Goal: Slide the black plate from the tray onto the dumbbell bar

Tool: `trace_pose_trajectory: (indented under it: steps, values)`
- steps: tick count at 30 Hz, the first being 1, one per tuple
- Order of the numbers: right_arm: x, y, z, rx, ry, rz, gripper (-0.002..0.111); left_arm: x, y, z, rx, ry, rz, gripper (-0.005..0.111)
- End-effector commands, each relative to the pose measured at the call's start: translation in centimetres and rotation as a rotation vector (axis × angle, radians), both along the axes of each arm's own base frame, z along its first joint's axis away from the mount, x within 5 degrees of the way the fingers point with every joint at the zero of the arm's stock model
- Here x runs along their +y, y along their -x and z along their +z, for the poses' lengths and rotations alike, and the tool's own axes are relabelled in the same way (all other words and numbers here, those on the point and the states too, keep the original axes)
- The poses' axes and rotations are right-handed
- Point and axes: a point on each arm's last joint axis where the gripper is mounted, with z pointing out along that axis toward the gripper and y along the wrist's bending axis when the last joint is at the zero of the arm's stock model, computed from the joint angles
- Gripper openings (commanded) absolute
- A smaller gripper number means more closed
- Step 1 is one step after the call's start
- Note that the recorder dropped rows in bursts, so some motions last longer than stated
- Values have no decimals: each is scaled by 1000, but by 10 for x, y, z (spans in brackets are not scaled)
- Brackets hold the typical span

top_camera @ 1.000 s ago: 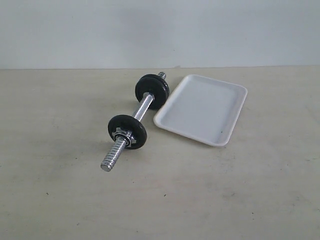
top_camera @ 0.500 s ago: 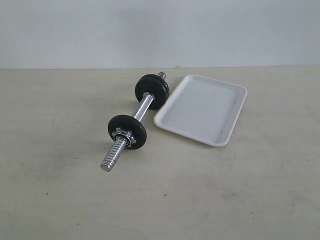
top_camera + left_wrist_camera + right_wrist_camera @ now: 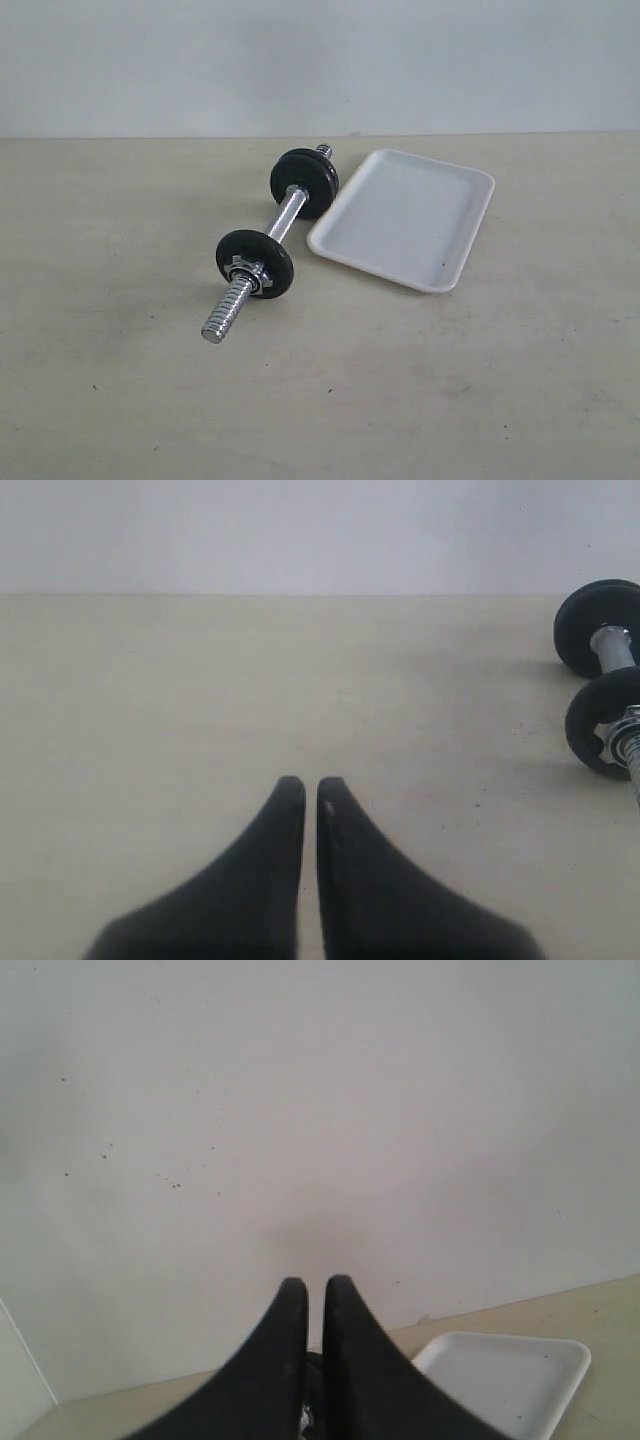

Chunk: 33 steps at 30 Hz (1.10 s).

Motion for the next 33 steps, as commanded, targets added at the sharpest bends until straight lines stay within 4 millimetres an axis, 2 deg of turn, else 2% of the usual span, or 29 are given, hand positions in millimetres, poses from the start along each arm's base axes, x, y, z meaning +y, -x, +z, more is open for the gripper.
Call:
trace_pose_trajectory:
  steps: [1,5,7,12,18,28,33]
  values:
    - [-3,12,-3,-29,173,-19,3,0,0,0,-15,3,-6,4]
    - [-13,28,-15,4,341,-114,3,0,0,0,-15,3,-6,4]
    - [-15,29,-24,87,407,-147,3,0,0,0,-15,3,-6,4]
    - [-19,28,-34,205,447,-220,3,0,0,0,-14,-4,-5,4]
    - [-18,31,-50,339,621,-167,3,0,0,1,-16,-4,-5,4]
    - [-18,31,-52,348,649,-164,3,0,0,1,-16,-4,-5,4]
    - [-23,31,-52,377,625,-241,3,0,0,1,-16,-4,-5,4]
